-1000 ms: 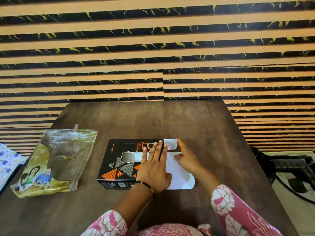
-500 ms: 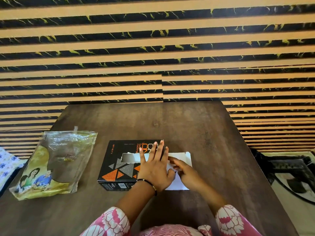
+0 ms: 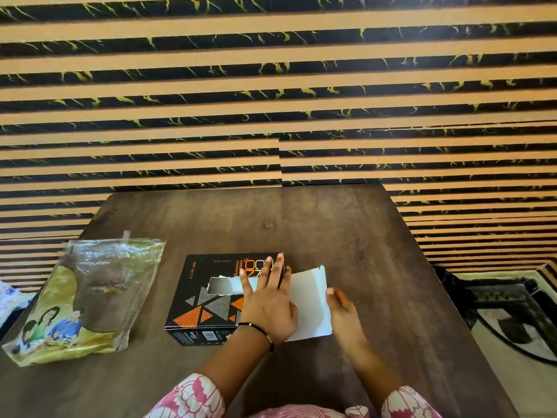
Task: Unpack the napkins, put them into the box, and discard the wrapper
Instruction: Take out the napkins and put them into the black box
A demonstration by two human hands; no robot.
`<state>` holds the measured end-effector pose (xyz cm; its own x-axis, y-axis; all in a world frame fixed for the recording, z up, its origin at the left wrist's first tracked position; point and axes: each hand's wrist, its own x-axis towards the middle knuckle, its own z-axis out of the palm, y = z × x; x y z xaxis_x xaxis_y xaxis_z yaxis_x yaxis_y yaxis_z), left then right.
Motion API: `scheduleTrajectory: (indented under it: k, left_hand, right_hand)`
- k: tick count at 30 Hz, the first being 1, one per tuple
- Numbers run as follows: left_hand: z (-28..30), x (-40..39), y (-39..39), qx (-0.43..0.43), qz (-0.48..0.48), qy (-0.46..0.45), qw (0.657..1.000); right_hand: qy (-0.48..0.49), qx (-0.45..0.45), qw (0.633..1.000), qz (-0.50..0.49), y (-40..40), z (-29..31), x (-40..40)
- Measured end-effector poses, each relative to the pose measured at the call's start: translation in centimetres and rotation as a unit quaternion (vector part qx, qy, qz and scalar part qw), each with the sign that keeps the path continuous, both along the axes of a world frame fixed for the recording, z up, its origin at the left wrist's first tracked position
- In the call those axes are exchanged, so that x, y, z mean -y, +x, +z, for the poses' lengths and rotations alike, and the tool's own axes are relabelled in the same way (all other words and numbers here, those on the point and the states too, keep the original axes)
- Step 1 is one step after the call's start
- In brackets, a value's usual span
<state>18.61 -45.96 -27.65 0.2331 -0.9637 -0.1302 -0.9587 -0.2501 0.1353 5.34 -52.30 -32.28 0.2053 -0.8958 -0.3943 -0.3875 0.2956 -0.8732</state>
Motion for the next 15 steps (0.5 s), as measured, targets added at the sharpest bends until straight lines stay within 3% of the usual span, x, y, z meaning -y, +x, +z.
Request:
scheduleTrajectory:
  k: [8,15]
  left_hand:
    - [-0.3,-0.1,0.2,-0.011,-0.005,-0.023,1.0]
    - [-0.3,-0.5,0.4,-0.066,0.018,-0.089,0.994]
  right_hand:
    - [-0.001,0.089,0.987,0.133,2.6,2.0,-2.4]
    - [0.003,0.14,0.984,0.107,3.2,1.4,-2.2]
